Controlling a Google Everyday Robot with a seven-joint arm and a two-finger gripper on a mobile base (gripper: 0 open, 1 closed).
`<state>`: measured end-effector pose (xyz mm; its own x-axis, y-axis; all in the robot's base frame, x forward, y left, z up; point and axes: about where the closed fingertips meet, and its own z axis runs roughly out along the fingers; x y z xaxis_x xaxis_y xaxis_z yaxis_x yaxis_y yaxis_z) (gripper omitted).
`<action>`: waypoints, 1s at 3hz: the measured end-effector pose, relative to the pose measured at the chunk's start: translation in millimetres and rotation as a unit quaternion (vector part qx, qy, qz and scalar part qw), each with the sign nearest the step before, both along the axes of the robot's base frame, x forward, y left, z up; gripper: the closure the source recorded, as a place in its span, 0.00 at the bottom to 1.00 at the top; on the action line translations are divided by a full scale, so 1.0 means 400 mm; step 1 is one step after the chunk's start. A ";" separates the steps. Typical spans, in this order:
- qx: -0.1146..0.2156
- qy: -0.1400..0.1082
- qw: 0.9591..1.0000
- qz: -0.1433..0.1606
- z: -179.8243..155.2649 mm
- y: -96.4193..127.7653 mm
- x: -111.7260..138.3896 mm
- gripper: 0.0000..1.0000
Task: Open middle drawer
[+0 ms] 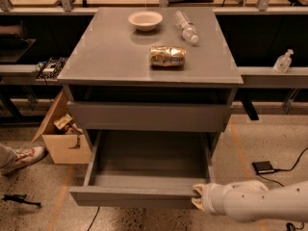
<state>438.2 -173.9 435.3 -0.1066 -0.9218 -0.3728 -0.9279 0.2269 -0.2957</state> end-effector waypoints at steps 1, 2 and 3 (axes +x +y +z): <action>0.006 0.003 1.000 -0.006 -0.008 0.001 -0.028 0.82; 0.006 0.003 1.000 -0.006 -0.007 0.001 -0.028 0.60; 0.017 -0.001 1.000 0.008 0.003 0.038 0.003 0.36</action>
Offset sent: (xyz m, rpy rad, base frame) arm 0.0235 0.0104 0.0110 0.0462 0.0033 0.0803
